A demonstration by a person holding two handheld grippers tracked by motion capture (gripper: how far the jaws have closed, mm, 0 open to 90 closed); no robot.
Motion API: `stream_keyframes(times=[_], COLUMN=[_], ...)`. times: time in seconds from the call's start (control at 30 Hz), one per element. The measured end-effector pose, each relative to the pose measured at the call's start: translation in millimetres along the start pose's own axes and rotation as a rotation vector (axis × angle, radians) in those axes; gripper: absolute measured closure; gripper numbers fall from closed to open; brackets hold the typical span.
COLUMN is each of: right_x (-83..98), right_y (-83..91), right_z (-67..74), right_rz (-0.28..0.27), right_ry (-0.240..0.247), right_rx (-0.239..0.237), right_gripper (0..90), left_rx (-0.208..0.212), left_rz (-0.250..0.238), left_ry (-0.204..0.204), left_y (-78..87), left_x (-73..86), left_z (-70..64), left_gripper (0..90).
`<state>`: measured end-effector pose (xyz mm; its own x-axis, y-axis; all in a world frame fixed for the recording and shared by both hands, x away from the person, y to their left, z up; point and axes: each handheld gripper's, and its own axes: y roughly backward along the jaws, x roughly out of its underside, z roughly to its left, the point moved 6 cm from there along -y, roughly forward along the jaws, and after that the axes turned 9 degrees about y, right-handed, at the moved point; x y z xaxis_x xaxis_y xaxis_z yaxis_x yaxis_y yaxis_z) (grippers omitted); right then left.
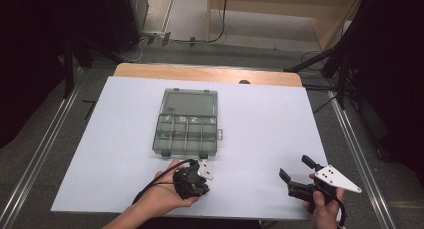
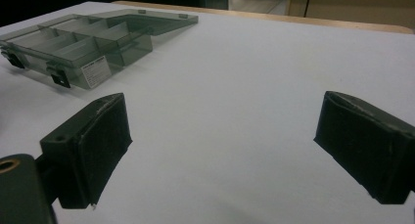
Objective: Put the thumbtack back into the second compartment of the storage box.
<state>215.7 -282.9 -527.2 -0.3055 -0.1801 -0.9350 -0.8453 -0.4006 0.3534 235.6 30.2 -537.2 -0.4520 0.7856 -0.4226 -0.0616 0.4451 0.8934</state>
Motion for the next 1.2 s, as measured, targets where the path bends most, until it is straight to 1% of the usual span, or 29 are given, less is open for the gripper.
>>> stream_keyframes(times=[0.13,0.17,0.27,0.37,0.43,0.6,0.73,0.8,0.87,1.1,1.2], right_x=[0.5,0.5,0.2,0.2,0.0,0.2,0.7,1.0,1.4,2.5,2.7], right_y=[-0.1,-0.1,-0.1,-1.1,-1.6,-3.5,-3.0,-2.6,-2.5,-2.6,-3.1], right_z=[-0.9,-0.9,-0.9,-1.0,-0.2,1.9,2.5,2.6,2.3,3.8,4.7], right_rz=[0.001,0.001,0.0,-0.002,-0.001,0.003,0.005,0.006,0.005,0.012,0.014], right_ry=[-0.001,0.0,-0.002,0.005,0.002,0.008,0.011,0.009,0.009,0.008,0.011], right_rx=[0.003,0.003,0.003,0.001,0.001,-0.004,-0.004,-0.004,0.0,-0.006,-0.007], right_gripper=[6.2,6.1,6.1,6.2,6.1,6.1,6.1,6.1,6.1,6.1,6.1], left_rx=[-0.001,0.0,0.003,0.001,0.004,0.005,-0.001,0.007,0.007,-0.001,-0.012], left_rz=[-0.005,0.0,-0.004,-0.003,-0.009,-0.036,-0.039,-0.041,-0.047,-0.056,-0.061], left_ry=[0.008,0.002,0.007,0.004,0.01,0.03,0.039,0.042,0.049,0.051,0.055], left_y=[0.6,1.3,2.0,4.3,5.9,13.2,17.9,20.1,21.5,29.4,34.1], left_x=[0.3,0.6,0.9,1.1,0.9,-1.1,-2.1,-2.6,-2.9,-3.7,-4.7], left_z=[0.6,1.4,2.1,4.9,6.2,12.2,18.3,21.0,23.0,31.6,36.5], left_gripper=[85.1,85.1,85.1,85.1,85.1,85.1,85.1,85.1,85.1,85.1,85.1])
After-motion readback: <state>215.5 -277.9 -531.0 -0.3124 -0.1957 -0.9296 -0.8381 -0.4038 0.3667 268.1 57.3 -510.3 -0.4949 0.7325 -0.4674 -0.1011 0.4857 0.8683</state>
